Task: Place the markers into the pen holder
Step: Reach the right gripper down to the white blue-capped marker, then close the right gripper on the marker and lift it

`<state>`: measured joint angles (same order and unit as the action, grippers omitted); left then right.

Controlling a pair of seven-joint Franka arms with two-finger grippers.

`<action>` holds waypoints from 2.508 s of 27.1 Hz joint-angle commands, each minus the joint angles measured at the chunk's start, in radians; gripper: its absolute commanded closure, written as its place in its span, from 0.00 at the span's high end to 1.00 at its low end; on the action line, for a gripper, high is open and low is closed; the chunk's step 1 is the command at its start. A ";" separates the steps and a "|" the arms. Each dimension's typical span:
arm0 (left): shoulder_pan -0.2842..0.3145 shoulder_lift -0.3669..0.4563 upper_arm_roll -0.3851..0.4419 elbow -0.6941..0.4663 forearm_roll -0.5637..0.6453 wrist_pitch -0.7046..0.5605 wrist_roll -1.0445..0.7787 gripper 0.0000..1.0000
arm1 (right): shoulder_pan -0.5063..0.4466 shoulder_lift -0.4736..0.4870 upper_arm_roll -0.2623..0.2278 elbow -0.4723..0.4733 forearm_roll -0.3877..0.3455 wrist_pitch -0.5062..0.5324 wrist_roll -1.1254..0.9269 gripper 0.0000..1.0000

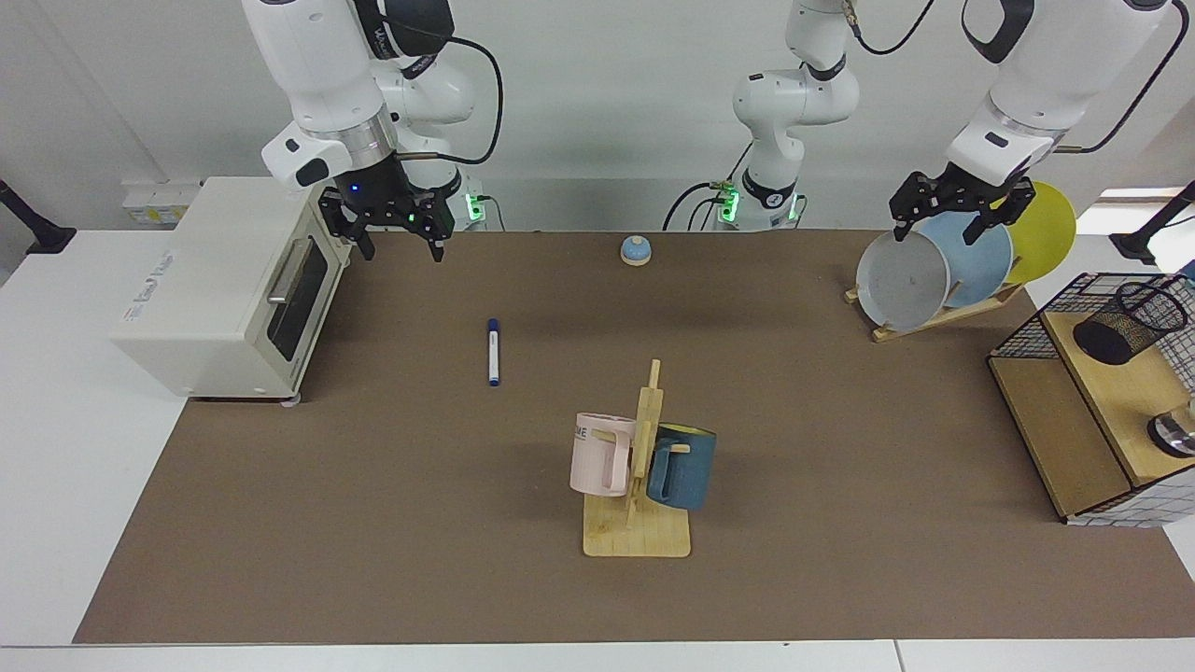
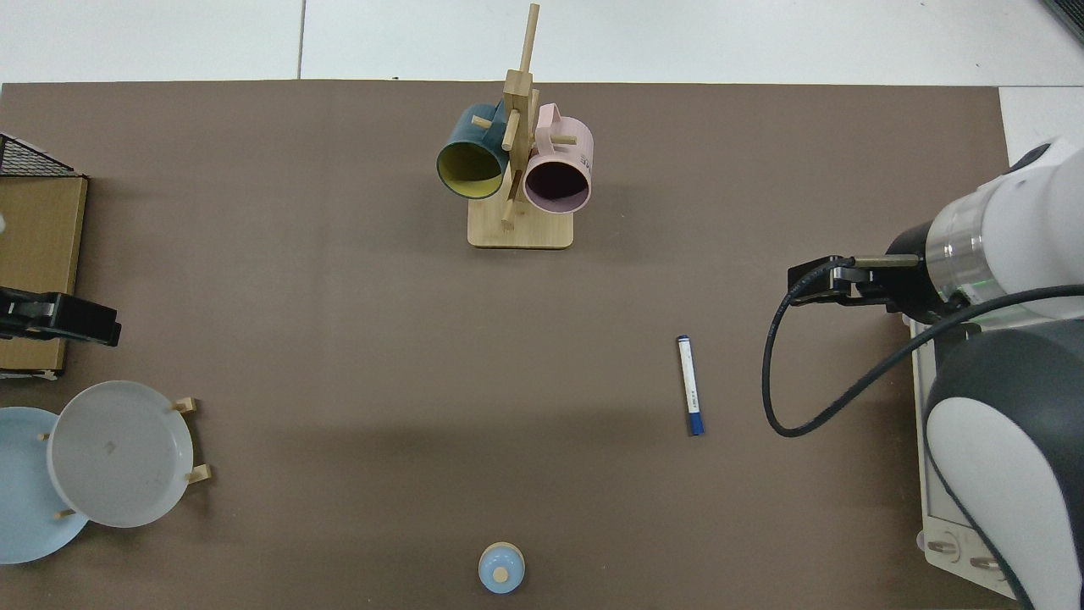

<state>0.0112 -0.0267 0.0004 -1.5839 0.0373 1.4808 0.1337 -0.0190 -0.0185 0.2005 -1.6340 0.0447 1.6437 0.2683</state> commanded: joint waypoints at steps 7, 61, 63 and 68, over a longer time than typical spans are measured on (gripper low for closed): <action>0.004 -0.024 0.001 -0.024 0.019 -0.010 0.017 1.00 | -0.039 -0.009 -0.003 -0.007 0.055 0.011 -0.029 1.00; 0.004 -0.064 -0.002 -0.084 0.010 0.000 0.020 1.00 | 0.100 0.112 0.010 -0.560 -0.060 0.628 -0.021 0.99; 0.004 -0.065 -0.002 -0.084 0.010 0.000 0.018 1.00 | 0.100 0.126 0.010 -0.572 -0.060 0.656 -0.006 0.99; 0.004 -0.068 -0.002 -0.093 0.010 0.003 0.020 1.00 | 0.128 0.167 0.008 -0.602 -0.072 0.735 0.032 0.98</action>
<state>0.0167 -0.0627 -0.0046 -1.6353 0.0394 1.4749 0.1441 0.0887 0.1203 0.2046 -2.2002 0.0095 2.3026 0.2415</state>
